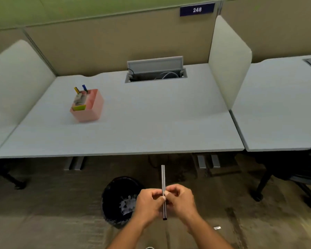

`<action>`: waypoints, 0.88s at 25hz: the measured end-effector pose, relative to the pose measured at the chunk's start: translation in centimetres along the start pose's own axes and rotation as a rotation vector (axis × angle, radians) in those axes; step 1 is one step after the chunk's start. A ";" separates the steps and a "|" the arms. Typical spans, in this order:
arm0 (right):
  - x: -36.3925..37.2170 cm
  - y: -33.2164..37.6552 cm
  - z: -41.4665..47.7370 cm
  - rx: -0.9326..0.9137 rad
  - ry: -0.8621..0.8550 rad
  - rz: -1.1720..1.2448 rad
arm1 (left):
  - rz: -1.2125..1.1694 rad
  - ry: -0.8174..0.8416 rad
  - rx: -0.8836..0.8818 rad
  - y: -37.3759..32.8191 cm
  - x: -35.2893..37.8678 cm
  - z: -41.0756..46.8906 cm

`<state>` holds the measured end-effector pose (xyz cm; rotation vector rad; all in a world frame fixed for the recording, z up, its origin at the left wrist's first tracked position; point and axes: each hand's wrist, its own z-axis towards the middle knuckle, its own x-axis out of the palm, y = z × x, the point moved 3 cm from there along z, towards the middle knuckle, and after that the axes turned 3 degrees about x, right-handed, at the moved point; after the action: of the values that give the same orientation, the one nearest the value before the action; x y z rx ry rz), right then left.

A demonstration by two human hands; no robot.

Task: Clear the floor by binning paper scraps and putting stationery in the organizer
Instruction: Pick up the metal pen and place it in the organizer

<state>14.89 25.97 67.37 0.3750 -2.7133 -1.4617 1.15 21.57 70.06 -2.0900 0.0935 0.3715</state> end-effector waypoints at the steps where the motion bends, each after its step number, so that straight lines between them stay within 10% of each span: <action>1: 0.2 0.9 -0.5 -0.007 0.012 -0.006 | 0.028 -0.017 0.008 -0.8 -0.6 -0.4; 22: 19.3 23.2 6.1 -0.224 0.301 -0.247 | -0.048 0.113 0.100 -4.7 -25.9 6.6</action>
<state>-9.19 38.83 81.56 0.8637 -2.3067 -1.5925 -23.90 27.52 78.54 -2.0095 0.1258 0.2150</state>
